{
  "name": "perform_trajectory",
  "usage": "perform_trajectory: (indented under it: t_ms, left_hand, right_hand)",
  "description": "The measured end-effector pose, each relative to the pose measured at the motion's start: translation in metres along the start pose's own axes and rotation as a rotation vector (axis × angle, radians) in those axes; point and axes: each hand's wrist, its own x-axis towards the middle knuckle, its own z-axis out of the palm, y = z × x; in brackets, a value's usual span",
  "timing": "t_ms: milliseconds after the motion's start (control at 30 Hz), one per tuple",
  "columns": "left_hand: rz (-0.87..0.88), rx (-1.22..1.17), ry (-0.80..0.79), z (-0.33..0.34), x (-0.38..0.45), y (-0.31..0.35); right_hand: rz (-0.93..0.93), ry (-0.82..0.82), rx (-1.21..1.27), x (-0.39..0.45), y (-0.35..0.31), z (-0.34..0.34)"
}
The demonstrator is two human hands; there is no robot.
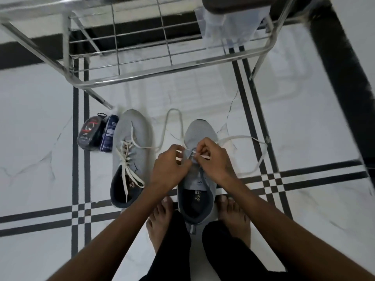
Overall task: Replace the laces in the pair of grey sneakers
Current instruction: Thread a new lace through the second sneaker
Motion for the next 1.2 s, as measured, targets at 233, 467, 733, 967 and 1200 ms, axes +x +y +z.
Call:
perform_trajectory:
  t_ms: [233, 467, 733, 967, 1200]
  left_hand:
    - [0.059, -0.09, 0.039, 0.003, -0.007, -0.007]
    - [0.053, -0.114, 0.065, 0.007, -0.01, -0.007]
    - [0.08, -0.155, 0.051, 0.006, -0.008, -0.007]
    - [0.14, -0.139, 0.02, 0.008, -0.002, -0.011]
    - [0.148, -0.101, 0.056, 0.008, 0.014, -0.011]
  right_hand:
    - [0.071, 0.014, 0.164, -0.003, 0.002, 0.0]
    - [0.115, 0.041, 0.245, -0.003, 0.001, 0.005]
    - [0.077, 0.017, 0.113, -0.005, -0.002, 0.003]
    - [0.151, 0.095, 0.147, -0.004, -0.006, 0.006]
    - [-0.092, 0.273, -0.368, -0.023, -0.012, 0.001]
